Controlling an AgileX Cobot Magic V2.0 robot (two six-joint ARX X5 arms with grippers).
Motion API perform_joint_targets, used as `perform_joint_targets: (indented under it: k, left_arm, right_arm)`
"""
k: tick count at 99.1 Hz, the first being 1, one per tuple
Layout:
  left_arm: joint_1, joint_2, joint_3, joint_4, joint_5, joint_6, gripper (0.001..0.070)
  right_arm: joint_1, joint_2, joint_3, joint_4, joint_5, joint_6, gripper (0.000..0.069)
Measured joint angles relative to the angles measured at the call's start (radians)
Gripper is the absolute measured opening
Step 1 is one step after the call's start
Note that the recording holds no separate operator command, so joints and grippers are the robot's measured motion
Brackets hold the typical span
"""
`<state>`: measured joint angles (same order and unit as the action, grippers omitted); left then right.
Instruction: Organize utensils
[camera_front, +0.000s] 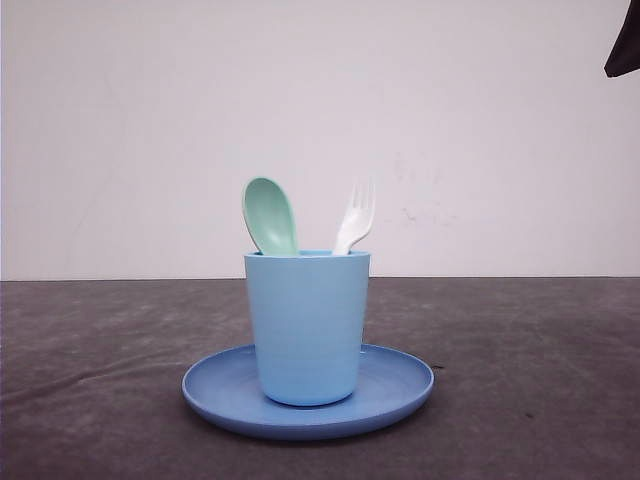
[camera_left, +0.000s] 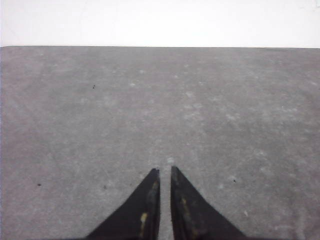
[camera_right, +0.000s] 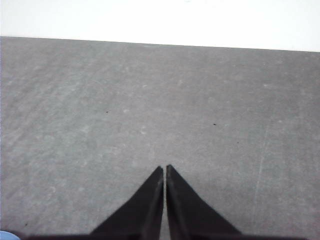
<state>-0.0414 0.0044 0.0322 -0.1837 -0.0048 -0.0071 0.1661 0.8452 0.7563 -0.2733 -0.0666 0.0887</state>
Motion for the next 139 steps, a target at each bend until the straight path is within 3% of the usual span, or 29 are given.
perform_joint_targets:
  k: [18,40,68,85,104,139]
  left_arm:
    - [0.000,0.000,0.000,0.000,0.000,0.000,0.0012]
    - [0.000,0.000,0.000,0.000,0.000,0.000,0.0013]
    - [0.000,0.000,0.000,0.000,0.000,0.000,0.0013]
    - [0.000,0.000,0.000,0.000,0.000,0.000,0.0012]
    - [0.000,0.000,0.000,0.000,0.000,0.000,0.0012]
    - [0.000,0.000,0.000,0.000,0.000,0.000,0.0012]
  right_arm:
    - [-0.060,-0.124,-0.080,0.007,0.005,-0.036,0.0007]
    - [-0.124,-0.375,-0.304,0.003,0.007,-0.040,0.0007]
    - [-0.129,-0.684,-0.611,-0.001,0.013,-0.040,0.0007]
    - [-0.129,-0.803,-0.706,-0.002,0.009,-0.037,0.0007]
    - [-0.129,-0.843,-0.732,0.090,0.011,-0.032,0.0007]
    - [-0.129,-0.841,-0.739,0.103,0.011,-0.031,0.0007]
